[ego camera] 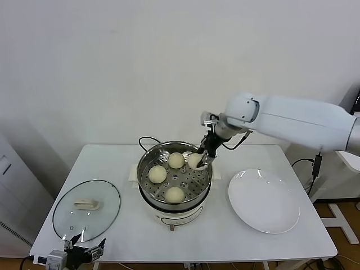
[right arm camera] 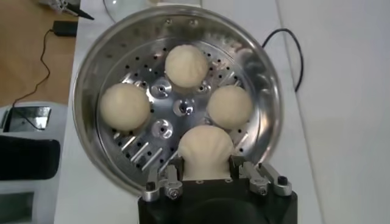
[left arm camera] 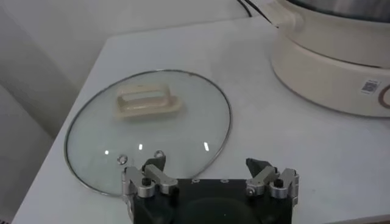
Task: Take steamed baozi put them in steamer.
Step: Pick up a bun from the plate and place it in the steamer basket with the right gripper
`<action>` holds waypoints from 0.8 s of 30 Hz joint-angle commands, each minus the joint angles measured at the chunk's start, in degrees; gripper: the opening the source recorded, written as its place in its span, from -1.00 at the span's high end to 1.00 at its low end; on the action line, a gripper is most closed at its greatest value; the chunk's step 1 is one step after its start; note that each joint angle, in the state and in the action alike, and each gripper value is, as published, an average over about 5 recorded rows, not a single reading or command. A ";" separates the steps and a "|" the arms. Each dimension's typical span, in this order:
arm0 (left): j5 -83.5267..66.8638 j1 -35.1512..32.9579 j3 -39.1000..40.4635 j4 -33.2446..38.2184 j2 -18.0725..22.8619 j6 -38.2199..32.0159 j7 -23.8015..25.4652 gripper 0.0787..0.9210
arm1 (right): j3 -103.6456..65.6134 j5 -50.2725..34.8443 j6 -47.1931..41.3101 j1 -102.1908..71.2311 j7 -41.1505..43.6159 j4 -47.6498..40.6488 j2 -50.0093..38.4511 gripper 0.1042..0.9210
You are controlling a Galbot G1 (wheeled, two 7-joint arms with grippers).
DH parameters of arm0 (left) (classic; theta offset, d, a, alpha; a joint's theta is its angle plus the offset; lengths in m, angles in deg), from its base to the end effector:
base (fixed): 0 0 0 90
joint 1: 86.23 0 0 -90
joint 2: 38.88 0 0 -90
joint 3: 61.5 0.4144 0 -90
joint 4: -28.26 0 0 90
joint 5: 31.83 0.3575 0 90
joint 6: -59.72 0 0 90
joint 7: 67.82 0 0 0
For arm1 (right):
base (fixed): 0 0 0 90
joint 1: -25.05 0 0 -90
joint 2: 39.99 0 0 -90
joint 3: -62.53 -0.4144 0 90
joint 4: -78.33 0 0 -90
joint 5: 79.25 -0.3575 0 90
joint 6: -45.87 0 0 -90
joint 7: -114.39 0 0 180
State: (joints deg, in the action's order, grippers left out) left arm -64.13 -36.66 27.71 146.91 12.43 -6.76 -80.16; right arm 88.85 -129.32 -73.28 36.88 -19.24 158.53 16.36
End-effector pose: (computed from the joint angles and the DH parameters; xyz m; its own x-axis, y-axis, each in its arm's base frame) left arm 0.1175 0.1553 -0.3458 -0.7752 0.0359 0.6307 0.1302 0.9860 0.1039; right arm 0.5905 -0.0005 -0.0359 -0.1461 -0.3480 0.9260 -0.9892 0.0396 -0.1412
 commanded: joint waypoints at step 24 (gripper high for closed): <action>-0.04 0.06 -0.11 -0.77 0.33 -0.31 0.05 -0.77 | -8.00 -0.64 -2.40 -6.85 -3.31 -0.79 -1.76 -0.66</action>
State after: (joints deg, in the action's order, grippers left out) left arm -64.14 -36.63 27.75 146.12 12.74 -7.10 -80.08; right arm 86.49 -128.99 -75.64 30.75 -23.41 158.27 17.24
